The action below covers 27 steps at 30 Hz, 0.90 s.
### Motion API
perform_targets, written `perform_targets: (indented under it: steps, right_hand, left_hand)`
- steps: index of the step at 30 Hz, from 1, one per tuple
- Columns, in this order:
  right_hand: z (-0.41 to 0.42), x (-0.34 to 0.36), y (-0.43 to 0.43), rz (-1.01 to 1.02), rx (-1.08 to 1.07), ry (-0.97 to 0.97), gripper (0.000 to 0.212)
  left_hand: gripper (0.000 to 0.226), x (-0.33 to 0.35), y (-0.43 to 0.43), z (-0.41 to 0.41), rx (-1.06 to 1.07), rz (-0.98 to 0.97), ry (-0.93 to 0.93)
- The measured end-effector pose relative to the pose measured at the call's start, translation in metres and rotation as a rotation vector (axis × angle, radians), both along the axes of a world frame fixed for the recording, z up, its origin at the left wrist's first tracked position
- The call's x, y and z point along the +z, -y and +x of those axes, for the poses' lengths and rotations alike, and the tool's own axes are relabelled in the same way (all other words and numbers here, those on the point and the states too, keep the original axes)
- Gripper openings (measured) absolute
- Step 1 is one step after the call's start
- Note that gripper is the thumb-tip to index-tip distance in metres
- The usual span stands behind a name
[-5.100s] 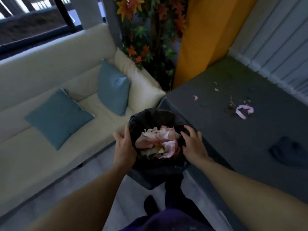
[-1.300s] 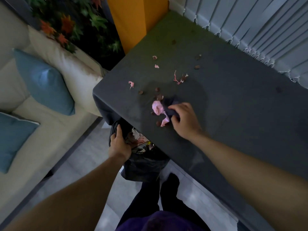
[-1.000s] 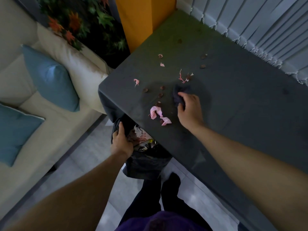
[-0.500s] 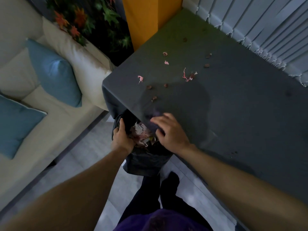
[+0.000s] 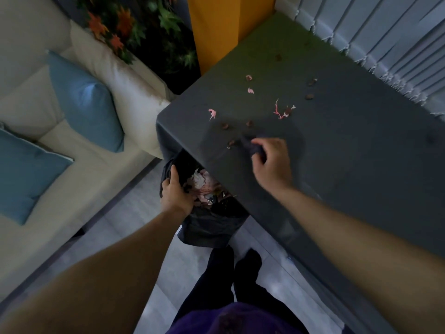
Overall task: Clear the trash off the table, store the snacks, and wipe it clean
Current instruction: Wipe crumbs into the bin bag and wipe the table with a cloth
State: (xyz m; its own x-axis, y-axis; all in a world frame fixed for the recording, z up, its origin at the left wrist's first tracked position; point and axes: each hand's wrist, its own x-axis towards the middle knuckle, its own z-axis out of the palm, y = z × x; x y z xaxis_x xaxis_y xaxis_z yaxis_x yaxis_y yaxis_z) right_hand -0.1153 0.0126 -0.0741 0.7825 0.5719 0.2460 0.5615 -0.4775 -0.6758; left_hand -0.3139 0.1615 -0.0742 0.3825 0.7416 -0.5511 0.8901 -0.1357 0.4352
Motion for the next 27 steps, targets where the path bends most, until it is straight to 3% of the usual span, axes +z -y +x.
perform_targets:
  steps: [4,9,13,15,18,21,24,27]
  right_hand:
    - [0.053,0.002,-0.022,-0.101,-0.116,-0.004,0.036]
    - [0.049,-0.006,-0.044,-0.263,0.056,-0.105,0.039]
    - [0.020,-0.004,-0.042,-0.195,0.346,-0.060,0.031]
    - [0.023,-0.006,-0.045,-0.124,0.265,-0.019,0.031]
    - [0.032,-0.013,-0.055,-0.143,-0.038,-0.087,0.039]
    - [0.021,-0.016,-0.059,-0.172,0.091,-0.061,0.038]
    - [0.006,-0.009,-0.054,-0.098,0.308,-0.042,0.023]
    - [0.015,-0.004,-0.061,-0.015,0.189,-0.024,0.015]
  left_hand:
    - [0.088,0.003,-0.010,0.000,-0.004,0.007,-0.001]
    - [0.090,0.002,-0.024,0.001,-0.005,-0.001,-0.006]
    - [0.091,0.002,-0.033,0.004,0.003,-0.022,-0.013]
    - [0.092,0.002,-0.037,0.006,-0.005,-0.024,-0.022]
    - [0.094,0.000,-0.044,0.007,-0.005,-0.027,-0.030]
    - [0.091,0.000,-0.049,0.008,-0.005,-0.015,-0.035]
    - [0.091,-0.001,-0.052,0.010,-0.016,-0.003,-0.036]
    - [0.091,-0.003,-0.055,0.011,-0.021,-0.008,-0.040]
